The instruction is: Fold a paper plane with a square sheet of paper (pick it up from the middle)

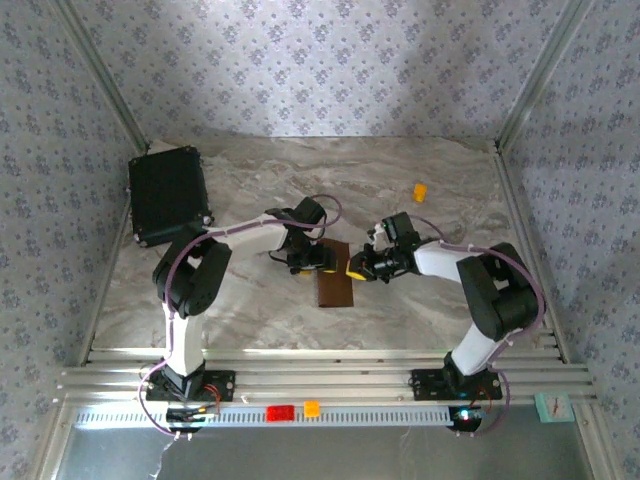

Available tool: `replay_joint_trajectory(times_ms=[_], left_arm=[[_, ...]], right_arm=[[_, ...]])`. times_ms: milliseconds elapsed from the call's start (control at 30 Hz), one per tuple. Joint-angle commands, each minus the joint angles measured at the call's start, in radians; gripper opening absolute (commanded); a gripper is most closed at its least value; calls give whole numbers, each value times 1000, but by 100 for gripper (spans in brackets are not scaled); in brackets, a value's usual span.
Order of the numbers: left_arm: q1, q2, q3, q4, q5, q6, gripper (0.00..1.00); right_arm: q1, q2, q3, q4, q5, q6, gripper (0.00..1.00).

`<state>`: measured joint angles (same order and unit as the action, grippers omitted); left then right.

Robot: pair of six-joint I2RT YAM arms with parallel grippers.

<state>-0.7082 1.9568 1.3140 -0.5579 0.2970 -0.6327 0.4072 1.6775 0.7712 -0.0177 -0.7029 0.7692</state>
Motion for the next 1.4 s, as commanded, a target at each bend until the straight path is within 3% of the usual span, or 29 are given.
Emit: replay_joint_trajectory(times_ms=[0,233,400,567,900,1100,1367], left_arm=[[-13,54,0,-31,-15,4,66],[-25,62,12,-41,-15,10,66],[-32,36,25,-49,-27,5,66],[-31,-38,9,-17,-25,-8,68],[62,-262,-284,366,148,-115,67],[68,-225,-285,390,203,-86,61],[69,-145,-236,366,173,-77,60]], right_arm=[[15,48,42,7,11,17,8],[21,130,57,2,26,8,9],[29,144,36,-97,119,-24,9],[62,122,-24,-68,161,31,7],[116,74,-169,185,179,301,4],[111,65,-171,194,175,308,3],[104,62,-189,217,171,312,3]])
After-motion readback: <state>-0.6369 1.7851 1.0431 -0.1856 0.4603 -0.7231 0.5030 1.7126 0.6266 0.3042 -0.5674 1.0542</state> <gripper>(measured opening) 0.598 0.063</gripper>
